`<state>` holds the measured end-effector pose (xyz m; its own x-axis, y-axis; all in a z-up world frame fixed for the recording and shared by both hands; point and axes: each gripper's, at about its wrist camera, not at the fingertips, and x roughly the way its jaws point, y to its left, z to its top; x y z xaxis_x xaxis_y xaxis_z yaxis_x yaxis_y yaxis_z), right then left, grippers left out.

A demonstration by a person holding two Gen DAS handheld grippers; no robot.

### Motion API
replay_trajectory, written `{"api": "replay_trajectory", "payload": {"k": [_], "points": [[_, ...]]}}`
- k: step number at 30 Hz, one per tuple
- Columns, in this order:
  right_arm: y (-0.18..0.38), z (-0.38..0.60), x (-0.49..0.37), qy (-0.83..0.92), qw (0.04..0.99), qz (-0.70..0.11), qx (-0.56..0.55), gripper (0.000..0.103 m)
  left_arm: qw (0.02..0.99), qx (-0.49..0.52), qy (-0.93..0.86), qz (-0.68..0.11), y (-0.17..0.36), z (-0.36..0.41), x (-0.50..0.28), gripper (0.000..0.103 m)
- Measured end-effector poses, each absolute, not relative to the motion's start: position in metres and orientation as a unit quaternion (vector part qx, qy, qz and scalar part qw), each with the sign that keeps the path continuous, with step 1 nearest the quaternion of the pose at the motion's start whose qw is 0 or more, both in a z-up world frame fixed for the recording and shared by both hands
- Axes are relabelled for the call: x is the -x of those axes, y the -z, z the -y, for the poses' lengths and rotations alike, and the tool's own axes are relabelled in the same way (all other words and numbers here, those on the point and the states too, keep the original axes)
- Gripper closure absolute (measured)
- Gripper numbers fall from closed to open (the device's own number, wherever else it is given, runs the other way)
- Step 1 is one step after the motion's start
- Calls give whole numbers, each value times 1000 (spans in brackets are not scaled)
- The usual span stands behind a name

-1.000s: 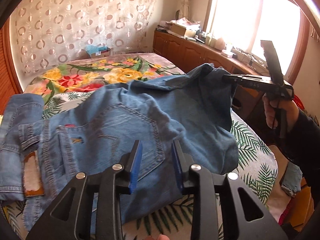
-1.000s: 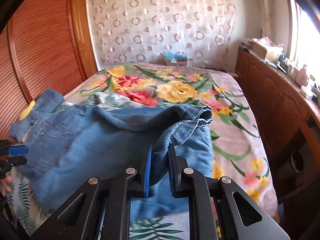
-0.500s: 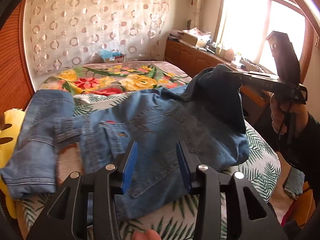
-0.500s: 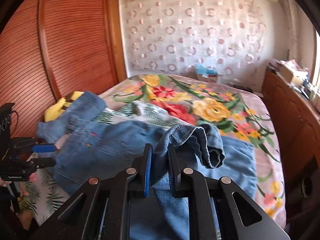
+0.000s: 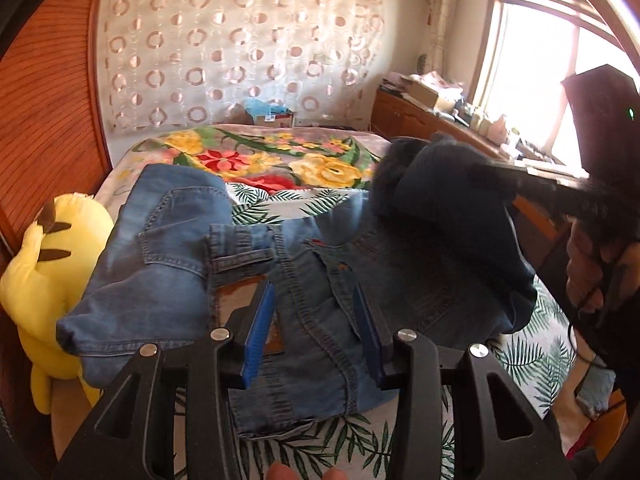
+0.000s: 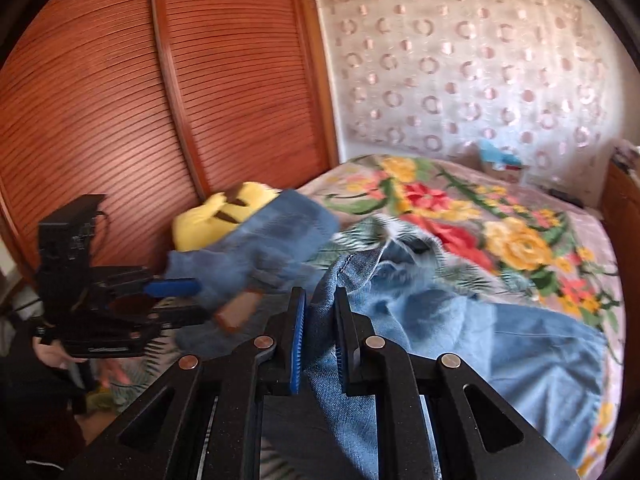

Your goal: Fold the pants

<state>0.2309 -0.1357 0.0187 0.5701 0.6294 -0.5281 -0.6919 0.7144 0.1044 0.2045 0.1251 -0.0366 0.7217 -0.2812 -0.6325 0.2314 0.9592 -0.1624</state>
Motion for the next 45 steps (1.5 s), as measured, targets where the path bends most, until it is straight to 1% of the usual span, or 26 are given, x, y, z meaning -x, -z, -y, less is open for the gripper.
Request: {"api": "replay_trajectory", "payload": {"k": [6, 11, 13, 15, 24, 28, 32, 37, 45], "points": [[-2, 135, -247, -384, 868, -304, 82, 89, 921, 21, 129, -366, 51, -127, -212, 61], [5, 147, -262, -379, 866, -315, 83, 78, 909, 17, 135, -393, 75, -123, -214, 61], [5, 145, -264, -383, 864, -315, 88, 65, 905, 11, 133, -404, 86, -120, -214, 61], [6, 143, -266, -380, 865, -314, 92, 62, 902, 7, 131, -411, 93, -117, -214, 61], [19, 118, -257, -369, 866, -322, 97, 61, 891, 14, 124, -437, 124, -120, -221, 61], [26, 110, -267, -363, 864, -331, 107, 61, 893, 35, 130, -430, 130, -125, -221, 61], [31, 107, -276, -359, 865, -335, 103, 61, 898, 33, 127, -419, 130, -124, -217, 61], [38, 112, -275, -345, 869, -341, 98, 61, 897, 19, 124, -423, 119, -120, -210, 60], [45, 117, -267, -316, 878, -347, 99, 61, 909, 23, 147, -389, 76, -105, -196, 60]]}}
